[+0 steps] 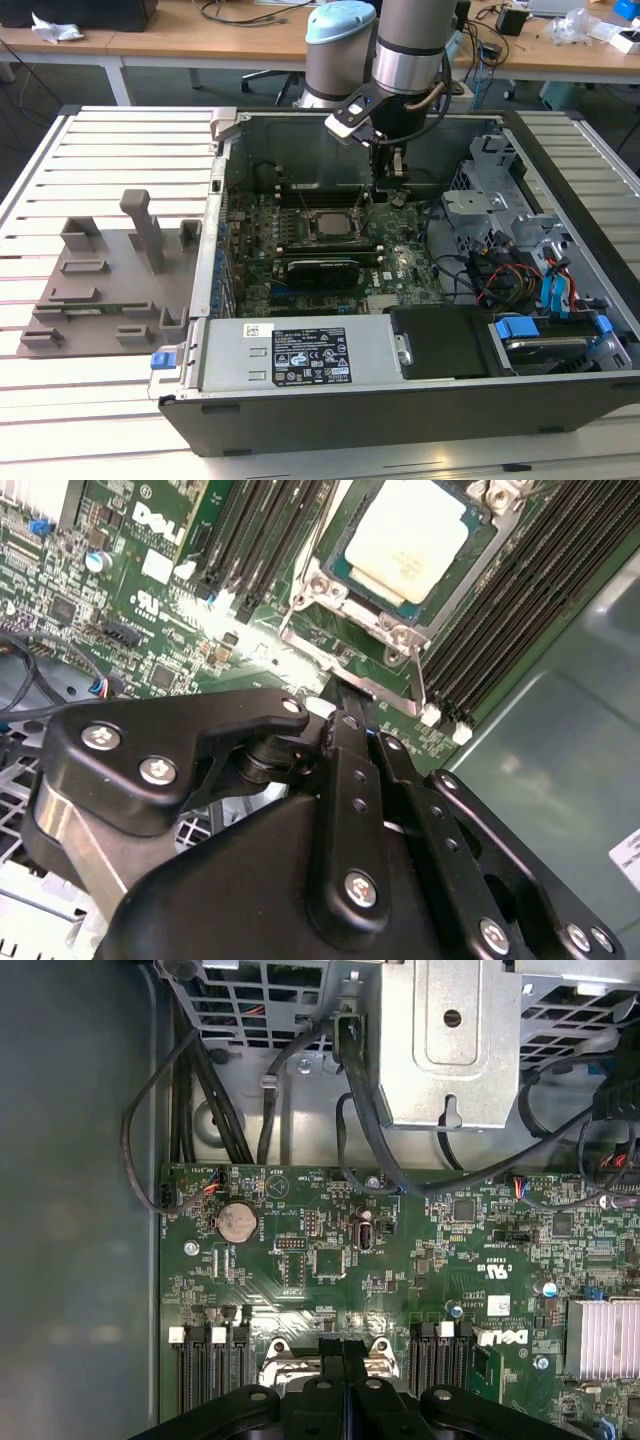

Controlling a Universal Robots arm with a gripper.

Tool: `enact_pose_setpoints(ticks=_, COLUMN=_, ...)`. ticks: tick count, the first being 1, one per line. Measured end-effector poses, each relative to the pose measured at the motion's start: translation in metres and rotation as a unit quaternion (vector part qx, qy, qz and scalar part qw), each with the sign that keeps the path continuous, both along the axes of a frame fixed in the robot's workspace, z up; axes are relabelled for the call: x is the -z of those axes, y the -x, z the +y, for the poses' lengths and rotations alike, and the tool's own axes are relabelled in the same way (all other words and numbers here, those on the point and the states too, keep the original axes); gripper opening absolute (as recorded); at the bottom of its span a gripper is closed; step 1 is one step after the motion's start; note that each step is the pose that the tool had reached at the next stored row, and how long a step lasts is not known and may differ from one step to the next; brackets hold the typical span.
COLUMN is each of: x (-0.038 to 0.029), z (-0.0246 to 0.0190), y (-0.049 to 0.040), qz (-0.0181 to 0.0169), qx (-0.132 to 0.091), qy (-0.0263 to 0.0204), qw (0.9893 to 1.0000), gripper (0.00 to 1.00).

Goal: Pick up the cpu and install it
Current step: 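Close the cpu cover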

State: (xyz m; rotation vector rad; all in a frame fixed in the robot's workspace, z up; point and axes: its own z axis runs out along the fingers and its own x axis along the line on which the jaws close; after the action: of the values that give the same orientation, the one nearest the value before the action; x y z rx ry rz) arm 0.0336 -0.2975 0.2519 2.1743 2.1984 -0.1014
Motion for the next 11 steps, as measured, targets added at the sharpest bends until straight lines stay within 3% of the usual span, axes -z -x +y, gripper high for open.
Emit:
enact_pose_setpoints(ticks=2, x=0.0, z=0.0, y=0.0056, qz=0.0, qx=0.0, qy=0.0, qw=1.0, gripper=0.11)
enact_pose_setpoints(ticks=3, x=0.0, z=0.0, y=0.0175, qz=0.0, qx=0.0, qy=-0.0001, qw=1.0, gripper=0.11)
enact_pose_setpoints(ticks=11, x=0.0002, z=0.0, y=0.0299, qz=0.0, qx=0.0, qy=0.0, qw=1.0, gripper=0.11)
